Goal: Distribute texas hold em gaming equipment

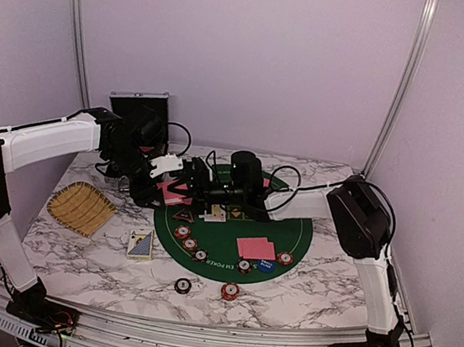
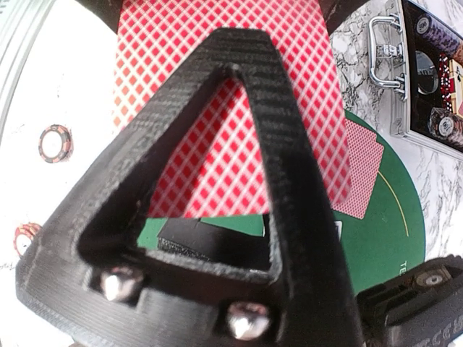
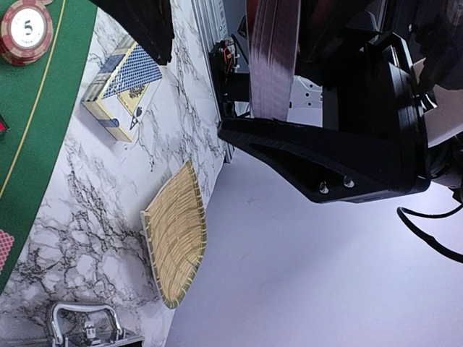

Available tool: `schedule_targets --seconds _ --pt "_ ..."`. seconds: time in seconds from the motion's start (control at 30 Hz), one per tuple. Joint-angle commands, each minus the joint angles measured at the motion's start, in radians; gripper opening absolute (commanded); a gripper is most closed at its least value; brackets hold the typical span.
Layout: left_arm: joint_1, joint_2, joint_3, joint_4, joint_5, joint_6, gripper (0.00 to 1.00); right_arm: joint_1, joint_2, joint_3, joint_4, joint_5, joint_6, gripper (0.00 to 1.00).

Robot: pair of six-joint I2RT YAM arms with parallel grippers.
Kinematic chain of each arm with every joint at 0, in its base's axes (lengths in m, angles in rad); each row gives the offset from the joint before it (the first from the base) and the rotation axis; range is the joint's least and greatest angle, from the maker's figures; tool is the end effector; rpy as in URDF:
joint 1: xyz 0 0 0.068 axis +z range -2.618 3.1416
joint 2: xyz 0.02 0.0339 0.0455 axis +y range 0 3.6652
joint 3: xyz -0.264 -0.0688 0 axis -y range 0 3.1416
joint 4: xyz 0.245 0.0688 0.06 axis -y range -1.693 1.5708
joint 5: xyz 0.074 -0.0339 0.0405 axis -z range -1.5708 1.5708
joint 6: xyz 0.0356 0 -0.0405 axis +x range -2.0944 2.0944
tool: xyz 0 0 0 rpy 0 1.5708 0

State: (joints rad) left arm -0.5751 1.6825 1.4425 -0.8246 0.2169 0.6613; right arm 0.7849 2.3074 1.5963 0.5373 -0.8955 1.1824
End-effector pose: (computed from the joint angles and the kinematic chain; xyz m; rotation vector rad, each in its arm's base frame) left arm 0.2932 -0.1992 0.2808 1.5763 2.0892 -0.2554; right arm 0.3461 0.3850 0.1780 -0.4173 2.2349 2.0351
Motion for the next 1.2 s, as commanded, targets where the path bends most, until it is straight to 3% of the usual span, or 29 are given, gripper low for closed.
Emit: schedule_targets --seconds 0.0,0.23,0.47,0.67,1.17 --pt "0.003 -0.038 0.006 -0.004 0.003 0.004 0.00 -0.023 -0.052 -0.025 -0.042 0.003 -0.037 0.55" --pt "0.003 -0.035 0.006 -0.005 0.004 0.006 0.00 -0.034 -0.091 -0.060 -0.051 -0.002 -0.057 0.42" --pt "0.003 -0.032 0.006 -0.005 -0.006 0.009 0.00 -0.039 -0.129 -0.078 -0.043 -0.005 -0.052 0.21" --pt "0.003 -0.031 0.006 -0.005 -0.012 0.011 0.00 -0.053 -0.167 -0.117 0.000 -0.013 -0.025 0.09" --pt "0.003 -0.030 0.006 -0.005 -0.014 0.013 0.00 -0.107 -0.250 -0.179 -0.019 -0.026 -0.042 0.00"
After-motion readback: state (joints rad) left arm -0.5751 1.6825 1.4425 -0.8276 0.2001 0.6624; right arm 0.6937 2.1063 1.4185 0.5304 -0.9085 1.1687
